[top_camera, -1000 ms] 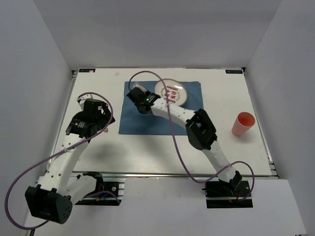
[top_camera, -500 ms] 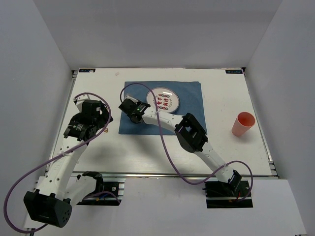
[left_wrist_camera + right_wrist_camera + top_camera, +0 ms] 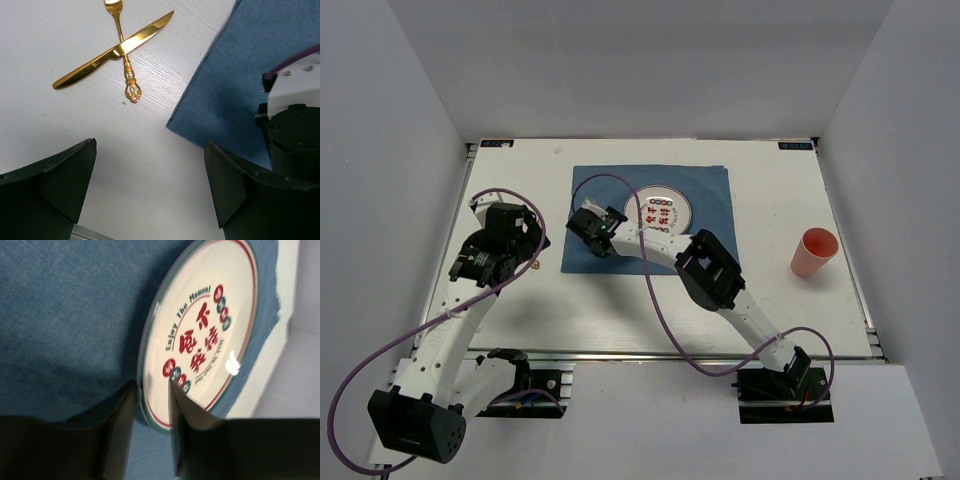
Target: Set the dinner table for one person
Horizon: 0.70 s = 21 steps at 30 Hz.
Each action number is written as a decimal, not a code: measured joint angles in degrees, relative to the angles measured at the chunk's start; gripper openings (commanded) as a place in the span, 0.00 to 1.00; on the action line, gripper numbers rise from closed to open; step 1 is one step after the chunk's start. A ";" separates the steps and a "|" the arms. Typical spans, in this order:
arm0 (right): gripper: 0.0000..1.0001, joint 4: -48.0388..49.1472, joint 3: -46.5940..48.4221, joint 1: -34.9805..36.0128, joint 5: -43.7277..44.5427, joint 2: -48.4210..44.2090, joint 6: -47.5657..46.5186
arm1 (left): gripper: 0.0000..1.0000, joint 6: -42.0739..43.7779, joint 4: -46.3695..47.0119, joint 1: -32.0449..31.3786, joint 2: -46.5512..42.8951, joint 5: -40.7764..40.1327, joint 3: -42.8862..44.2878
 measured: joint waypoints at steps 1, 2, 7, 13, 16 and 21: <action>0.56 -0.04 -0.35 0.00 -0.72 -0.68 0.68 | 0.98 0.00 0.00 0.00 -0.04 0.00 0.00; 0.59 -0.22 -0.48 0.00 -1.57 -1.40 1.42 | 0.98 -0.02 0.00 0.00 -0.13 -0.02 0.00; 0.89 0.00 -0.87 0.02 -8.13 -7.96 5.51 | 0.98 -0.02 0.00 0.00 -0.63 -0.04 0.00; 0.89 1.79 -6.58 -2.16 -16.44 -22.93 13.53 | 0.98 -0.02 -0.04 0.00 -0.74 -0.11 0.00; 0.89 4.68 -18.82 -6.62 -19.43 -36.20 18.40 | 0.98 0.07 -0.09 0.00 -0.70 -0.17 0.00; 0.89 4.63 -38.51 -20.65 -15.10 -57.40 26.71 | 0.98 1.01 -0.04 0.00 0.31 0.11 0.00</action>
